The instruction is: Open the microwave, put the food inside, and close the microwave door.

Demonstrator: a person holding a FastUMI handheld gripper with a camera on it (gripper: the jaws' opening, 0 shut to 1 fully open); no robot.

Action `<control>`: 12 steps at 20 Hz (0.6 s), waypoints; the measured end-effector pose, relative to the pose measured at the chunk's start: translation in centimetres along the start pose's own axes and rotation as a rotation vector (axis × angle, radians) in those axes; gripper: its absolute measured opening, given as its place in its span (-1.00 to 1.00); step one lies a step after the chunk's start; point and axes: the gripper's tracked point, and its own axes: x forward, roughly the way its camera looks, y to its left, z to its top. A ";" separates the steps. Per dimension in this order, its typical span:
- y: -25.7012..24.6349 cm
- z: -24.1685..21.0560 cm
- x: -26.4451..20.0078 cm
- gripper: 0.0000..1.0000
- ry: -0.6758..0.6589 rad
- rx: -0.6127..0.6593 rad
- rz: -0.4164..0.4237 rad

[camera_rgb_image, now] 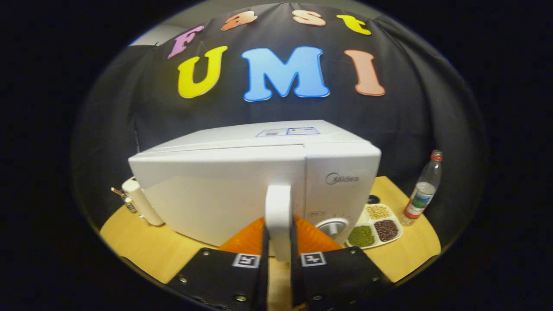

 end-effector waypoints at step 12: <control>1.1 -1.1 -5.6 -0.74 0.027 -0.038 -0.064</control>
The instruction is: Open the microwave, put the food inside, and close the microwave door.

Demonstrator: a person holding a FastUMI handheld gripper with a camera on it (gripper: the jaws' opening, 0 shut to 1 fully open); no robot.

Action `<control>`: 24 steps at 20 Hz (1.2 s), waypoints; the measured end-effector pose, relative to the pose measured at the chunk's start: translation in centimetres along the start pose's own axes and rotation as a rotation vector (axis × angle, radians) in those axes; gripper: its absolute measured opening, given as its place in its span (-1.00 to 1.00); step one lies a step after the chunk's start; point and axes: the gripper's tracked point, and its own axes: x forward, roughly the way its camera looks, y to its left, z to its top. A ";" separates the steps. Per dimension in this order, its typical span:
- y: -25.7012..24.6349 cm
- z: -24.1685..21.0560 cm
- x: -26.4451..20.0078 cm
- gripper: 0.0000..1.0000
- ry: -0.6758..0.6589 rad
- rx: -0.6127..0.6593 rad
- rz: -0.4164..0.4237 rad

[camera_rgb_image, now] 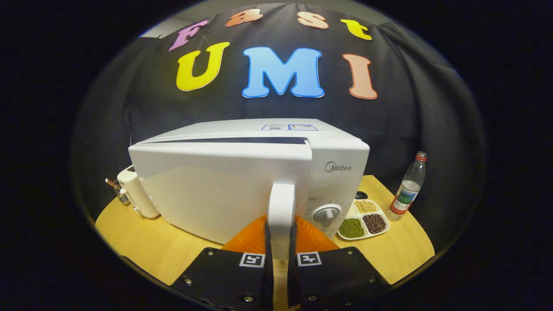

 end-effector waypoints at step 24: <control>12.6 -6.8 -15.2 -0.51 0.055 0.115 0.017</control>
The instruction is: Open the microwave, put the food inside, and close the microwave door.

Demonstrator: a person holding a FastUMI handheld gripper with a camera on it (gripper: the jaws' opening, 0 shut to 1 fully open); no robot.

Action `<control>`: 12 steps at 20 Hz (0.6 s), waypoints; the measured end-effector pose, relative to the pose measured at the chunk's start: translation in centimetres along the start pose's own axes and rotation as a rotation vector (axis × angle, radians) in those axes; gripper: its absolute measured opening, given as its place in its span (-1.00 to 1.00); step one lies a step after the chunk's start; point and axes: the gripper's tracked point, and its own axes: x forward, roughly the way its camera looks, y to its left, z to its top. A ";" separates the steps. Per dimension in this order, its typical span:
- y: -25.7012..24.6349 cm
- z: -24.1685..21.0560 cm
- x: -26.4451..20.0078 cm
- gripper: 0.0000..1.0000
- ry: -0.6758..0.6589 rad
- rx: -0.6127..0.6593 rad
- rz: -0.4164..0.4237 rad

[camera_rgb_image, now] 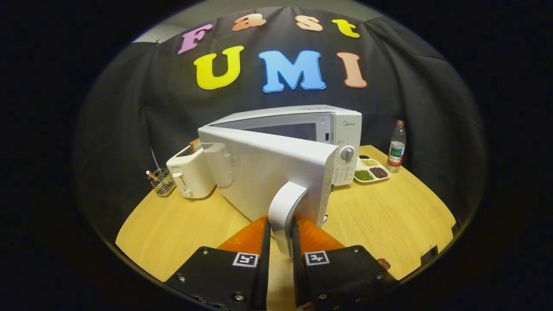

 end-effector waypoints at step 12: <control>9.4 -4.4 -3.2 -0.51 0.013 -0.105 0.115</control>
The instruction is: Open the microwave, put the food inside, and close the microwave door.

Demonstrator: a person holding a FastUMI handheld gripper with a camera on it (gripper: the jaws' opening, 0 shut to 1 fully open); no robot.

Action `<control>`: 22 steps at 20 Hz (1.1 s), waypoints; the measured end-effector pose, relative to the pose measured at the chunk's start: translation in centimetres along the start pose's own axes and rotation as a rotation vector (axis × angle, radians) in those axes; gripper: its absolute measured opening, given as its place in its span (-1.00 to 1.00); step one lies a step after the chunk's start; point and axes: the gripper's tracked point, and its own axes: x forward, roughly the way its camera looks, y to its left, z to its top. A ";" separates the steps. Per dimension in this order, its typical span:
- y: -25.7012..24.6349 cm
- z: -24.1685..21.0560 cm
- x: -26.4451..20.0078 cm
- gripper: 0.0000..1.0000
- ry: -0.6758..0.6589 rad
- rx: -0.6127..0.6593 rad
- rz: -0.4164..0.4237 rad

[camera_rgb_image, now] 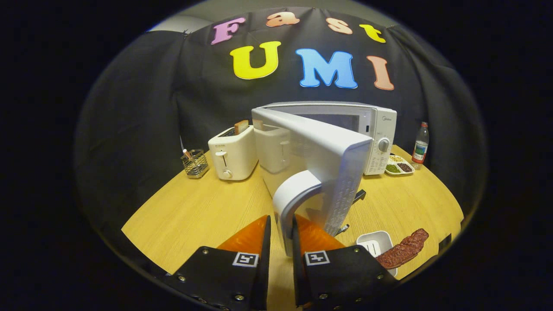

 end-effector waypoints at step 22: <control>5.3 4.0 -10.8 0.79 -0.152 0.016 0.412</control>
